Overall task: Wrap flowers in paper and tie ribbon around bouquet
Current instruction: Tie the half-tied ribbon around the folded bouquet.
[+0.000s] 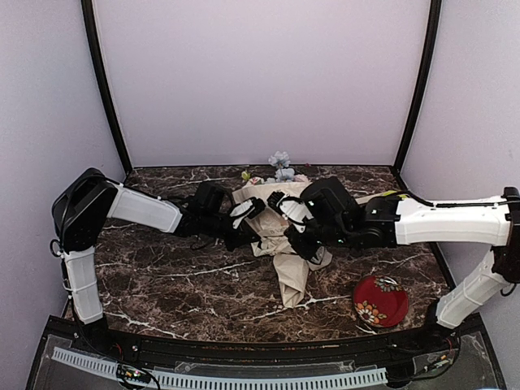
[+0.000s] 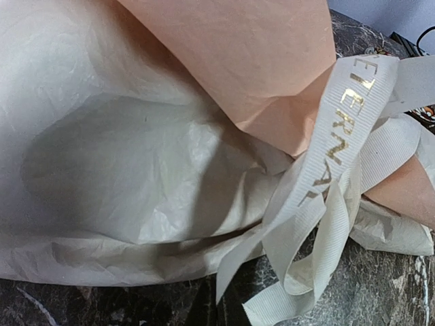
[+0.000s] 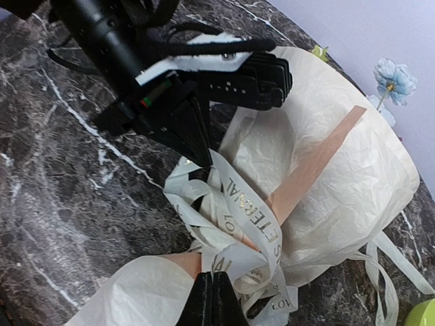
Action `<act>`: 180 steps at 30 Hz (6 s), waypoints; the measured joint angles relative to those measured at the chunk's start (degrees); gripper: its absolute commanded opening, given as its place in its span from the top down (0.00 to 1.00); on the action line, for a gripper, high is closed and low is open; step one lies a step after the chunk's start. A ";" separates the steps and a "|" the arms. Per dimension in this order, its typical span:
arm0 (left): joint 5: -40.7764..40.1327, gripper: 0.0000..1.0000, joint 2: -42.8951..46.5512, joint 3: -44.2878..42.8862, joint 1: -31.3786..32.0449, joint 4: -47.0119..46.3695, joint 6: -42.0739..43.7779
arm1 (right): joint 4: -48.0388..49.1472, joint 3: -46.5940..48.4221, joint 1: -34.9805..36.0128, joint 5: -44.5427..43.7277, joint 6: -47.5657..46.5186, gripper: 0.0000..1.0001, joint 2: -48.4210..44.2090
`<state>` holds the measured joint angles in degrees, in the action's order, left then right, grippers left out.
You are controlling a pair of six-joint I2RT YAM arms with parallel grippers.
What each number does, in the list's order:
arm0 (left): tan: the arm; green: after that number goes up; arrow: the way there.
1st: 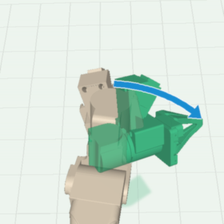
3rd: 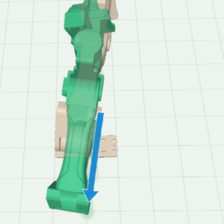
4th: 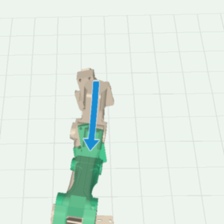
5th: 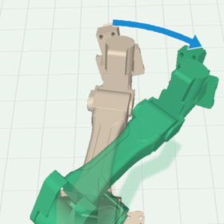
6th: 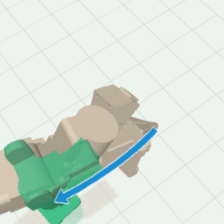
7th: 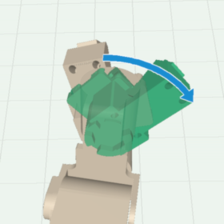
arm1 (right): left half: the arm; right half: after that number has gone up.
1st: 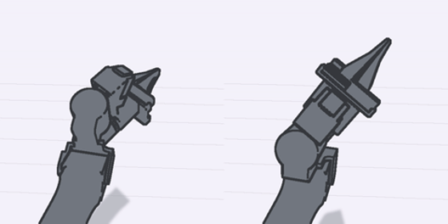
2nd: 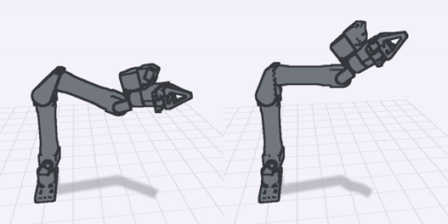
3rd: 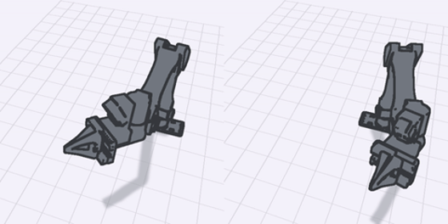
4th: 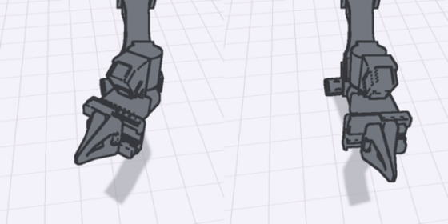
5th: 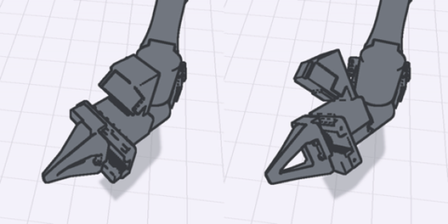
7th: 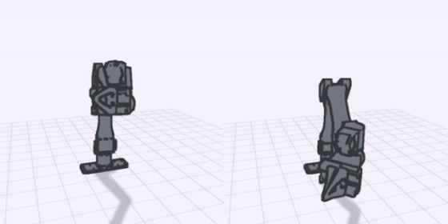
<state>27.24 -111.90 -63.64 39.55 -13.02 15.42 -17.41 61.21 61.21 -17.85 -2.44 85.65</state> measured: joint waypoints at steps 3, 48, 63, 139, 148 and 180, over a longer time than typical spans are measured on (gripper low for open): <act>-0.04 1.00 -0.07 0.00 0.00 0.09 -0.02 | 0.00 -0.20 -1.90 6.60 0.85 1.00 -3.15; 8.96 1.00 7.85 -3.72 1.64 -1.86 5.62 | -10.88 -11.74 -14.32 56.06 4.70 0.65 -7.37; 10.32 1.00 7.87 -3.52 2.12 -1.66 5.14 | 2.93 -13.46 -31.50 54.47 18.69 0.44 -10.97; -12.02 1.00 -0.81 -1.51 -2.69 2.21 3.82 | 0.09 -22.34 -37.22 46.84 25.05 1.00 -5.70; -11.89 1.00 -1.31 -1.44 -2.69 3.32 3.87 | 0.11 -21.92 -37.35 47.58 24.46 1.00 -5.62; -14.58 0.46 -3.04 -1.70 -2.86 5.99 2.56 | -3.26 -21.16 -39.89 46.25 22.73 1.00 -5.60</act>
<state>12.67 -114.93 -65.34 36.69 -7.03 17.98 -20.67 40.05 21.32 28.40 20.29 80.05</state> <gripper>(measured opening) 0.414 0.005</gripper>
